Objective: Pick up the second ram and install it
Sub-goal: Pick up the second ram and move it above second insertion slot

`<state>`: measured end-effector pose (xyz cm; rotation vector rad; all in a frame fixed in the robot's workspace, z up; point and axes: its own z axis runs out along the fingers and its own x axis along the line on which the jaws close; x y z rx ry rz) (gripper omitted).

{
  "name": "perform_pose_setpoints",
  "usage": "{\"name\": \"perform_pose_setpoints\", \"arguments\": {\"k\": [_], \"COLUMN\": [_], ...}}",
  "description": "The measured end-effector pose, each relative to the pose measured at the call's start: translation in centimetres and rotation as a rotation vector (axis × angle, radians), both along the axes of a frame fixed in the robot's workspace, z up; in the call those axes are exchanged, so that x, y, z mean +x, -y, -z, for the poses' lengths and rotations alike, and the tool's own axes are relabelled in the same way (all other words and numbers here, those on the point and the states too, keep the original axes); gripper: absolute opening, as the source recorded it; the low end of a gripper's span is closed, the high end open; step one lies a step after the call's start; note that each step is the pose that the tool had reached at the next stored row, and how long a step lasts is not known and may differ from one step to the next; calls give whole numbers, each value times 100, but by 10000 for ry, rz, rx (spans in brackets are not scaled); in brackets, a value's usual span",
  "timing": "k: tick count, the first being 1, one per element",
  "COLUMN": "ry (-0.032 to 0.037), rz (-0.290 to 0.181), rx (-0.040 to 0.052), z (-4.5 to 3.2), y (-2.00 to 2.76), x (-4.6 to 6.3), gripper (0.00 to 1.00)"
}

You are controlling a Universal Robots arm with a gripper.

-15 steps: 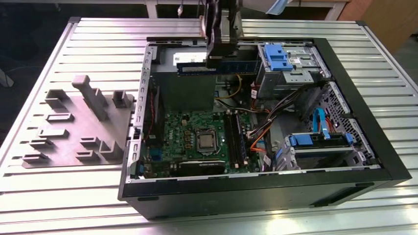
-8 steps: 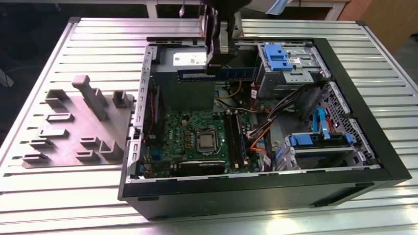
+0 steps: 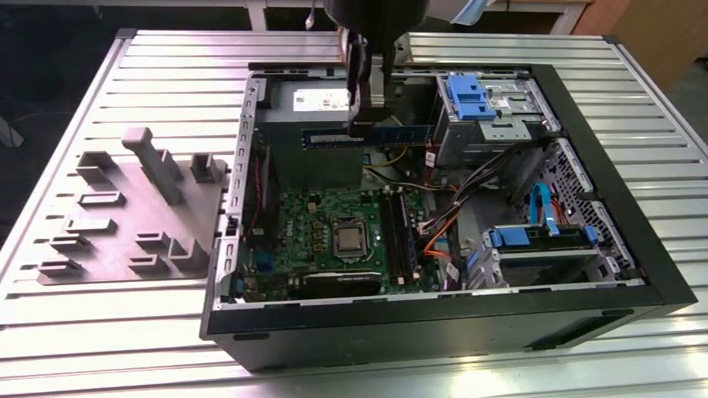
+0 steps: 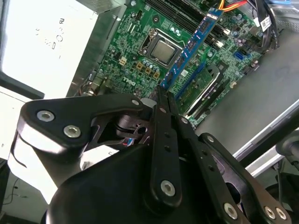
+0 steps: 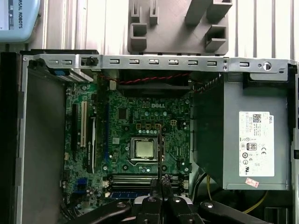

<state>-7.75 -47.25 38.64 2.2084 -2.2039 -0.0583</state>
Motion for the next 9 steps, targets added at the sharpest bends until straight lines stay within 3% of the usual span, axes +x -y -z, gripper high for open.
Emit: {"name": "perform_pose_setpoints", "arguments": {"k": [9], "ry": [0], "rz": [34], "rx": [0], "z": [165], "y": [0], "x": [0], "gripper": [12]}}
